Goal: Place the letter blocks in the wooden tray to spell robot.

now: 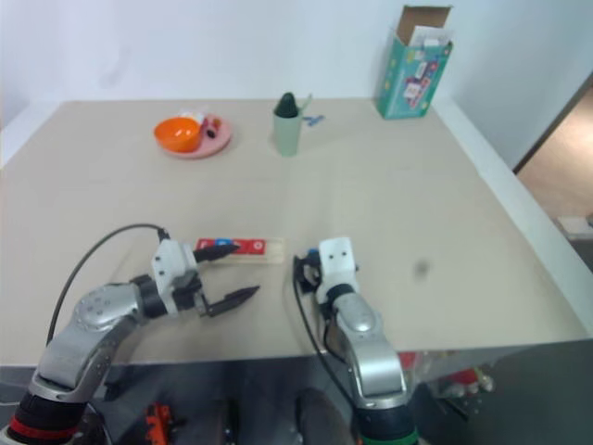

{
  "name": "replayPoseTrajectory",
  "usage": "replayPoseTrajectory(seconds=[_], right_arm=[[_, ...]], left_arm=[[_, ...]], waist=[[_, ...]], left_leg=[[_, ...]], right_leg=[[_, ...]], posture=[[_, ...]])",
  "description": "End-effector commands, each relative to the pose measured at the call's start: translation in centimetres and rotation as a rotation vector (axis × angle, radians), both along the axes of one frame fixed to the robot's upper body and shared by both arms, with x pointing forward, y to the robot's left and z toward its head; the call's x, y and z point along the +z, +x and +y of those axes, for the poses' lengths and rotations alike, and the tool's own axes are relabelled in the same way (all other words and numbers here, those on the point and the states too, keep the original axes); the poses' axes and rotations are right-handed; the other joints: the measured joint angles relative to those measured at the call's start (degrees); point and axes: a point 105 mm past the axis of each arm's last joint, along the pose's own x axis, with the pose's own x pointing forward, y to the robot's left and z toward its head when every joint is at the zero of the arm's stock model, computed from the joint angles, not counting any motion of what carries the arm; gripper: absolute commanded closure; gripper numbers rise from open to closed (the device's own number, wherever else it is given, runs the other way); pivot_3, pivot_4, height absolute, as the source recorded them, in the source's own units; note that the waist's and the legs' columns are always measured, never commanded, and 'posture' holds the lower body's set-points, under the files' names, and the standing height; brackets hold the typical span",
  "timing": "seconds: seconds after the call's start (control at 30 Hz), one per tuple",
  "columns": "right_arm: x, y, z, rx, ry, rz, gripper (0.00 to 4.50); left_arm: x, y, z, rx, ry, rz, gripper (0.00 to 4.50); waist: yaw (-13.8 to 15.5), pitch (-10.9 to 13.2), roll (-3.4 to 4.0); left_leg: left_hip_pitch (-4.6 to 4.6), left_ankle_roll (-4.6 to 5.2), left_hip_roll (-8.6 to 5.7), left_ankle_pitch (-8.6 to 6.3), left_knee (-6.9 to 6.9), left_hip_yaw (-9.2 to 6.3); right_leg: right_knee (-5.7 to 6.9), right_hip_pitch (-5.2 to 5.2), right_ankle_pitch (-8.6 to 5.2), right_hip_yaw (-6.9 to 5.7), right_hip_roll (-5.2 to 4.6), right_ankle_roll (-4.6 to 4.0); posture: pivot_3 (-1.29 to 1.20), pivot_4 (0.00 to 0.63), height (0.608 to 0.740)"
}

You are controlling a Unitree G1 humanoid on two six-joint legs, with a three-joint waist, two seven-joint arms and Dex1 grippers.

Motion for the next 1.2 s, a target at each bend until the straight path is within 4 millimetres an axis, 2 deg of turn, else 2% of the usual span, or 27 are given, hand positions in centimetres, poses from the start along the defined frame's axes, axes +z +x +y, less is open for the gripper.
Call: replayPoseTrajectory(seconds=[0.03, 0.17, 0.33, 0.6, 0.87, 1.0, 1.2], right_arm=[[-0.2, 0.0, -0.2, -0.019, 0.021, 0.006, 0.27], [-0.7, -0.2, -0.6, -0.039, 0.02, 0.018, 1.42], [-1.1, -0.6, -1.0, -0.047, 0.013, 0.021, 3.21], [-1.1, -0.9, -2.0, -0.078, -0.031, 0.02, 3.28], [-0.7, 0.1, -2.0, -0.128, 0.005, 0.023, 3.28], [-0.8, 0.8, -2.0, -0.147, -0.03, 0.03, 3.28], [-1.2, 0.6, -1.9, -0.133, -0.029, 0.039, 3.28]], left_arm=[[0.8, -0.2, -0.2, -0.02, 0.01, -0.046, 0.0], [0.7, -0.2, -0.2, -0.02, 0.016, -0.044, 0.0], [0.5, -0.4, -0.2, -0.022, 0.025, -0.037, 0.0], [0.4, -0.4, 0.0, -0.018, 0.033, -0.033, 0.0], [0.2, -0.5, 0.0, -0.014, 0.034, -0.029, 0.0], [0.2, -0.6, 0.0, -0.012, 0.036, -0.03, 0.0], [0.2, -0.6, 0.1, -0.012, 0.04, -0.033, 0.0]], waist=[[0.0, 0.0, 0.0], [0.0, 0.0, -0.05], [0.0, -0.1, -0.11], [0.0, -0.1, -0.16], [0.0, -0.1, -0.2], [-0.1, -0.1, -0.21], [-0.1, -0.2, -0.3]], left_leg=[[0.0, 0.0, 0.0, 0.0, 0.0, 0.0], [0.0, 0.0, 0.0, 0.0, 0.0, -0.01], [0.02, 0.0, 0.01, 0.0, 0.0, -0.03], [0.02, 0.0, 0.01, 0.0, 0.0, -0.04], [0.03, 0.0, 0.01, 0.0, 0.0, -0.03], [0.06, 0.05, 0.0, 0.04, 0.02, 0.0], [0.07, 0.06, 0.01, 0.04, 0.01, 0.0]], right_leg=[[0.0, 0.0, 0.0, 0.0, 0.0, 0.0], [0.0, 0.01, 0.0, -0.01, 0.0, 0.0], [-0.01, 0.02, -0.01, -0.02, 0.0, -0.01], [-0.03, 0.05, -0.03, -0.04, -0.01, -0.03], [-0.04, 0.06, -0.03, -0.02, -0.01, -0.06], [-0.04, 0.07, -0.01, 0.01, -0.01, -0.09], [-0.04, 0.08, -0.01, 0.0, -0.01, -0.09]], posture=[[0.0, 0.15, 0.74], [0.0, 0.15, 0.74], [0.0, 0.15, 0.74], [0.0, 0.15, 0.74], [0.0, 0.15, 0.74], [0.0, 0.15, 0.74], [0.0, 0.15, 0.74]])
